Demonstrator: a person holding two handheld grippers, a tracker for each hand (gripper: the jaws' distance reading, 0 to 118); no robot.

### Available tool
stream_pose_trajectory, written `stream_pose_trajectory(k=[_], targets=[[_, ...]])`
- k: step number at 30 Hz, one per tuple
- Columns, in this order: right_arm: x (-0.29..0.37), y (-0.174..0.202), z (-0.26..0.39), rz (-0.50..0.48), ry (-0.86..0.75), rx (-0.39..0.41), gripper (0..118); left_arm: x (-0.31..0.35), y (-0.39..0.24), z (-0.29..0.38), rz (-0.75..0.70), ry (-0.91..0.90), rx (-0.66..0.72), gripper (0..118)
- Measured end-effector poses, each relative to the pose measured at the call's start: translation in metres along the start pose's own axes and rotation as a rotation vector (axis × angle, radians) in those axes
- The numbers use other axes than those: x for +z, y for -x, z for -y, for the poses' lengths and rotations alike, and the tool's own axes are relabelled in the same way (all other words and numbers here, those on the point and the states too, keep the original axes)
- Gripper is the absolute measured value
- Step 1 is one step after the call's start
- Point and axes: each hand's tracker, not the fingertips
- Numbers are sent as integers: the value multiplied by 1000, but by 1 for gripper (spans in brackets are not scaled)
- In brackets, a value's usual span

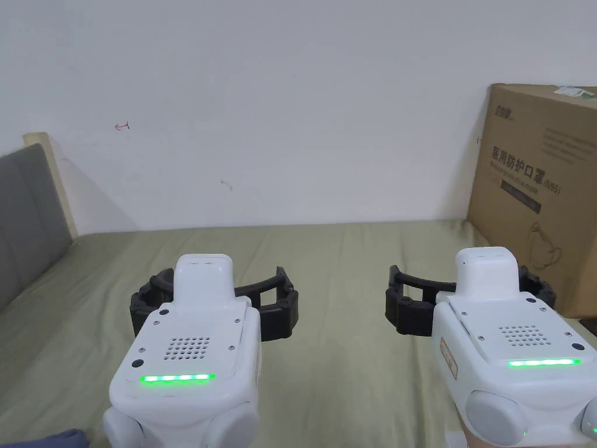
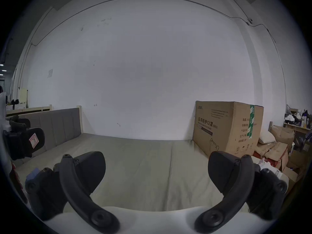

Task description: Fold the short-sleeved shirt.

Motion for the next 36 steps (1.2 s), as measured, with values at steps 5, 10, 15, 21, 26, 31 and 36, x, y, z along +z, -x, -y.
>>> stream_pose_trajectory(k=[5,10,15,21,26,31,36], targets=[[-2,0,5,-16,25,-8,118,1,1,1,11,30,18,118],[-8,-6,10,-8,48,5,118,4,5,2,41,34,40,118],[-10,-9,10,7,51,31,118,1,8,7,60,67,82,118],[-11,-14,8,13,55,8,118,-2,3,13,18,95,39,118],[-16,-14,11,13,78,-14,118,-8,-5,18,-28,140,2,118],[-22,-15,17,8,106,-32,118,-10,-10,27,48,173,14,117],[-26,-16,24,8,131,-36,118,-14,-14,31,72,205,70,117]])
